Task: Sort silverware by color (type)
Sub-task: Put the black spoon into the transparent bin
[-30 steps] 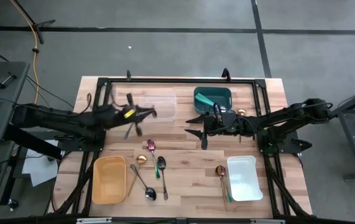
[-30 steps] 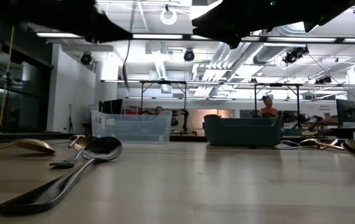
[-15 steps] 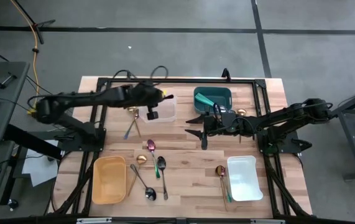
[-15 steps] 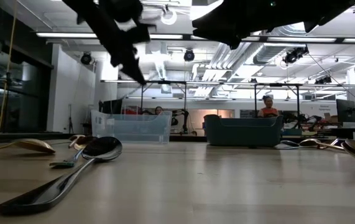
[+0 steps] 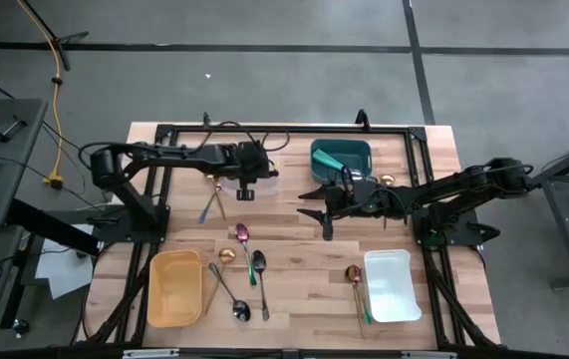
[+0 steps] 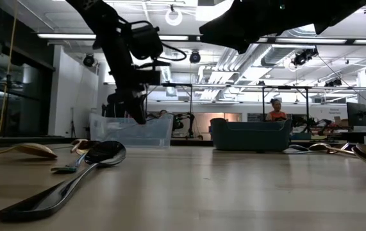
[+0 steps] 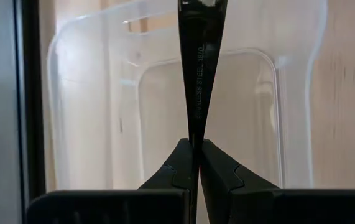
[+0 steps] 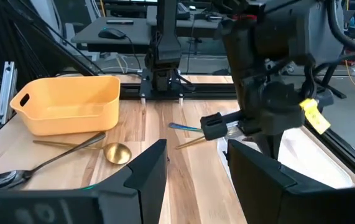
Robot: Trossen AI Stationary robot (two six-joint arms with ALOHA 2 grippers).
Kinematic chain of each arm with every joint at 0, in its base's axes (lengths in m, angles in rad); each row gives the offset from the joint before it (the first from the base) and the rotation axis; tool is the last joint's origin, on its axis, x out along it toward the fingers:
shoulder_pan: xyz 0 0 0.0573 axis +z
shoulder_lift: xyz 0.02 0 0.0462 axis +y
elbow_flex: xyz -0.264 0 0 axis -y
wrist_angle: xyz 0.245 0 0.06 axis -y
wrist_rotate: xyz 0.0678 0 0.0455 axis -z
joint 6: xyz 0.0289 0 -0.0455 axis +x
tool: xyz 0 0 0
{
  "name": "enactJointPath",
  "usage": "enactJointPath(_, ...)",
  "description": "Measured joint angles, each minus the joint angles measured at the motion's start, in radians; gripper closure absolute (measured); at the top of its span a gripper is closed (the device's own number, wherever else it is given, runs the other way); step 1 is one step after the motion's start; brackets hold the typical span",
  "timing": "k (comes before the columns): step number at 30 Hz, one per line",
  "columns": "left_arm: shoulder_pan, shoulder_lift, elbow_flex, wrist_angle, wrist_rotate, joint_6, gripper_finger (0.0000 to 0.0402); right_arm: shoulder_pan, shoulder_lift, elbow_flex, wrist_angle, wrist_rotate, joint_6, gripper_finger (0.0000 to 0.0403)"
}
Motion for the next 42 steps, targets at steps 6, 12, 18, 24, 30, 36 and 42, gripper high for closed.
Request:
enactJointPath(6,-0.002,0.017,0.000,-0.004,0.000,0.001,0.0368,0.000,0.000,0.000,0.000,0.000,0.000,0.0237)
enactJointPath(12,-0.002,0.012,0.000,-0.008,-0.004,0.002,0.0330,0.000,0.000,0.000,0.000,0.000,0.000,0.0237)
enactJointPath(18,-0.006,0.006,0.000,-0.051,-0.012,0.016,0.0295,0.000,0.000,0.000,0.000,0.001,0.000,0.0237)
enactJointPath(24,-0.015,-0.115,0.000,-0.109,-0.032,-0.015,0.0263,0.000,0.000,0.000,0.000,0.004,0.000,0.0237)
enactJointPath(30,-0.020,-0.361,-0.034,-0.049,0.163,-0.208,0.0257,0.000,0.000,0.000,0.000,0.004,0.000,0.0237)
enactJointPath(36,-0.147,-0.601,-0.249,0.243,0.313,-0.365,0.0257,0.000,0.000,0.000,0.001,0.004,-0.008,0.0237)
enactJointPath(42,-0.354,-0.728,-0.582,0.649,0.277,-0.440,0.0257,0.000,0.000,0.000,0.001,0.004,0.000,0.0237)
